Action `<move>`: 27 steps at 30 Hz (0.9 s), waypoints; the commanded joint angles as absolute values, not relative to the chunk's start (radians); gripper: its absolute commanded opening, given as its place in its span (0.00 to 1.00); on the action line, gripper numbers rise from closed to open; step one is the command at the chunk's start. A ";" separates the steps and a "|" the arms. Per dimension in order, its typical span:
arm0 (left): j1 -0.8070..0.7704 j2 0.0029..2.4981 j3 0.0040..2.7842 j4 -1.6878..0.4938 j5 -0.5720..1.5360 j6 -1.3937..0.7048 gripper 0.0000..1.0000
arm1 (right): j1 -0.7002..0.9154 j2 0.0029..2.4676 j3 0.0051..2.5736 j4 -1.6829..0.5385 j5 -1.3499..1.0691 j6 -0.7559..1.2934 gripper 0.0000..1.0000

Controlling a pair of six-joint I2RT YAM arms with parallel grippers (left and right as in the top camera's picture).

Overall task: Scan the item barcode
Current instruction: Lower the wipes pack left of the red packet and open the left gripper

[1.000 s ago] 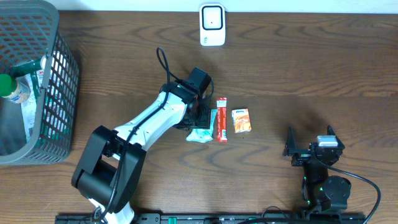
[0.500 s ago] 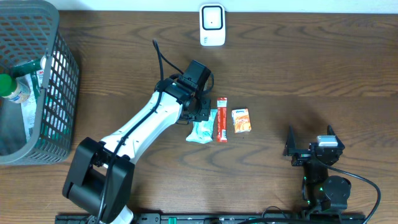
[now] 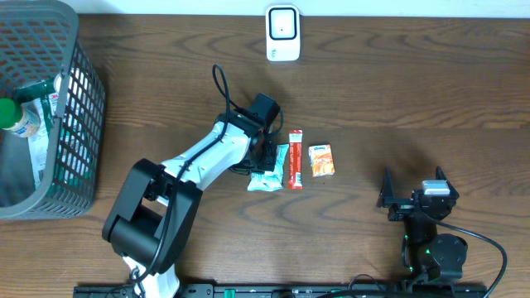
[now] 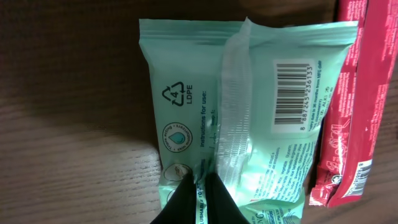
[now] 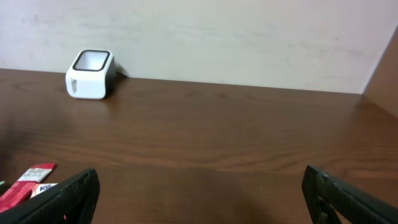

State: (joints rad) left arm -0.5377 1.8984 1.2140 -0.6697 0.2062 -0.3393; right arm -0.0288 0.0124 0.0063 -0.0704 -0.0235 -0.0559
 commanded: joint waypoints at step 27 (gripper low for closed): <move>-0.579 1.866 1.246 -0.762 0.308 -0.403 0.07 | -0.038 0.009 0.005 -0.075 -0.027 -0.060 0.99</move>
